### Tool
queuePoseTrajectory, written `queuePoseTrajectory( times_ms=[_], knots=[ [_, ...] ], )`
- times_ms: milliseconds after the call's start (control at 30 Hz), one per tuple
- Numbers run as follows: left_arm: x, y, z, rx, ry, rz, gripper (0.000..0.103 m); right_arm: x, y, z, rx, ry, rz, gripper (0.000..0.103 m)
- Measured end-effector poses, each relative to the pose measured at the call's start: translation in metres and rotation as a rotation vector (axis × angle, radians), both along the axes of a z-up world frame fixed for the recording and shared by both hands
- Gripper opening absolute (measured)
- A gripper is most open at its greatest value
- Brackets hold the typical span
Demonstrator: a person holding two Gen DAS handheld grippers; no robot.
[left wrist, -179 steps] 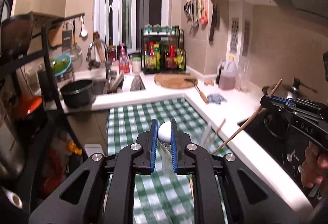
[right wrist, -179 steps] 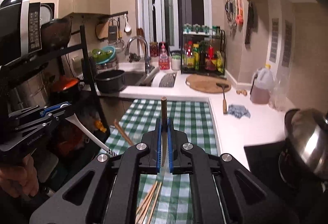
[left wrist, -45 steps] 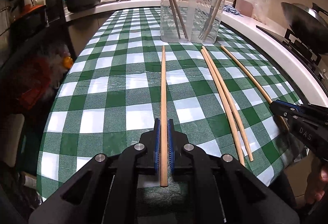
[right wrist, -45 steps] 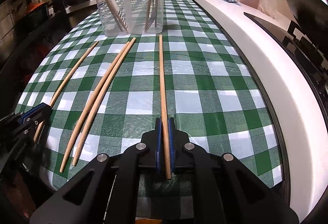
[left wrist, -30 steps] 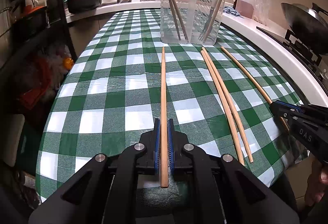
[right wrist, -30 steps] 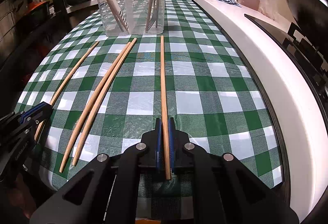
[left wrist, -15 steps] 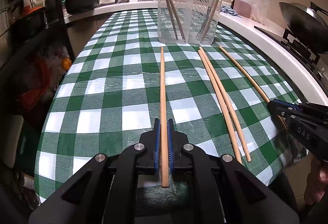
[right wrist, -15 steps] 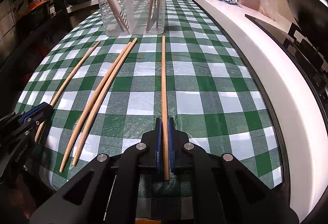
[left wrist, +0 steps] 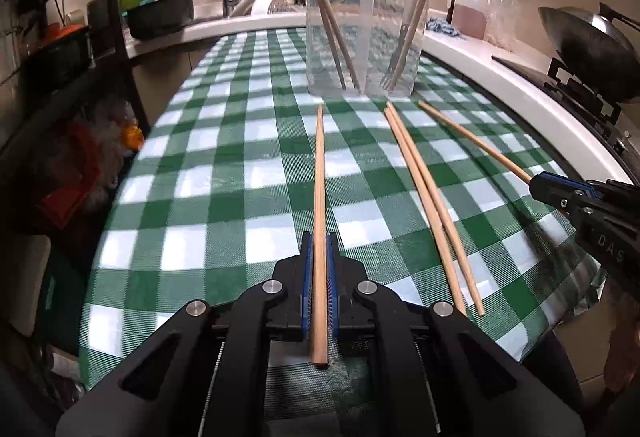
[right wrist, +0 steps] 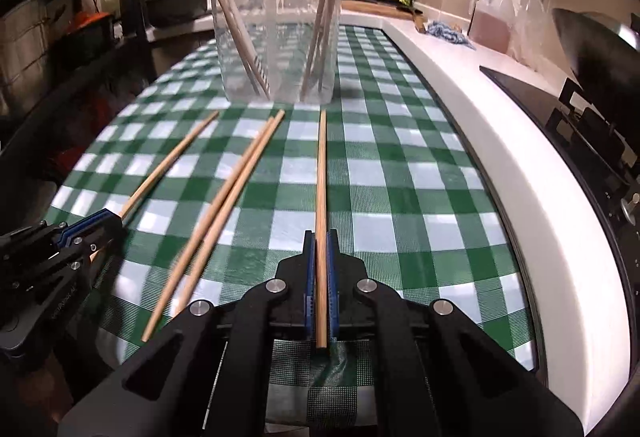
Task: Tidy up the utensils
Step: 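Hold the chopsticks closed in both tools on the cloth, then lift both chopsticks and carry them over the clear container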
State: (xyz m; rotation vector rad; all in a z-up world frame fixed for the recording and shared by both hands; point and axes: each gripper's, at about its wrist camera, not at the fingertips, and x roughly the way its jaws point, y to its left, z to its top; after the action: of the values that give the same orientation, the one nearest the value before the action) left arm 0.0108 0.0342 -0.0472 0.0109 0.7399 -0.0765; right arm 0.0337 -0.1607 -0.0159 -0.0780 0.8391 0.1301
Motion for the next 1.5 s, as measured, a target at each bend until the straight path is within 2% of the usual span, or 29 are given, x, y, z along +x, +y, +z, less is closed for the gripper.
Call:
queuePoseTrajectory(
  times_ms=[167, 367, 533, 700, 1067, 1233, 1500],
  knots=[
    [-0.014, 0.000, 0.018, 0.016, -0.066, -0.002, 0.007, -0.003, -0.005, 0.013, 0.032, -0.027, -0.008, 0.006],
    [-0.034, -0.001, 0.044, 0.024, -0.165, -0.008, 0.007, -0.014, -0.008, 0.039, 0.046, -0.132, 0.002, 0.006],
    [-0.039, 0.001, 0.061, 0.016, -0.204, 0.000, 0.006, -0.021, -0.011, 0.058, 0.073, -0.206, 0.008, 0.006],
    [-0.040, 0.002, 0.072, 0.012, -0.223, 0.007, 0.006, -0.023, -0.012, 0.066, 0.086, -0.240, 0.014, 0.006],
    [-0.047, 0.005, 0.091, -0.009, -0.253, 0.010, 0.006, -0.030, -0.012, 0.076, 0.109, -0.274, 0.029, 0.006],
    [-0.046, 0.015, 0.112, -0.025, -0.285, 0.000, 0.006, -0.029, -0.018, 0.093, 0.149, -0.286, 0.039, 0.006],
    [-0.026, 0.035, 0.142, -0.107, -0.283, -0.011, 0.006, -0.017, -0.017, 0.114, 0.191, -0.248, 0.077, 0.006]
  ],
)
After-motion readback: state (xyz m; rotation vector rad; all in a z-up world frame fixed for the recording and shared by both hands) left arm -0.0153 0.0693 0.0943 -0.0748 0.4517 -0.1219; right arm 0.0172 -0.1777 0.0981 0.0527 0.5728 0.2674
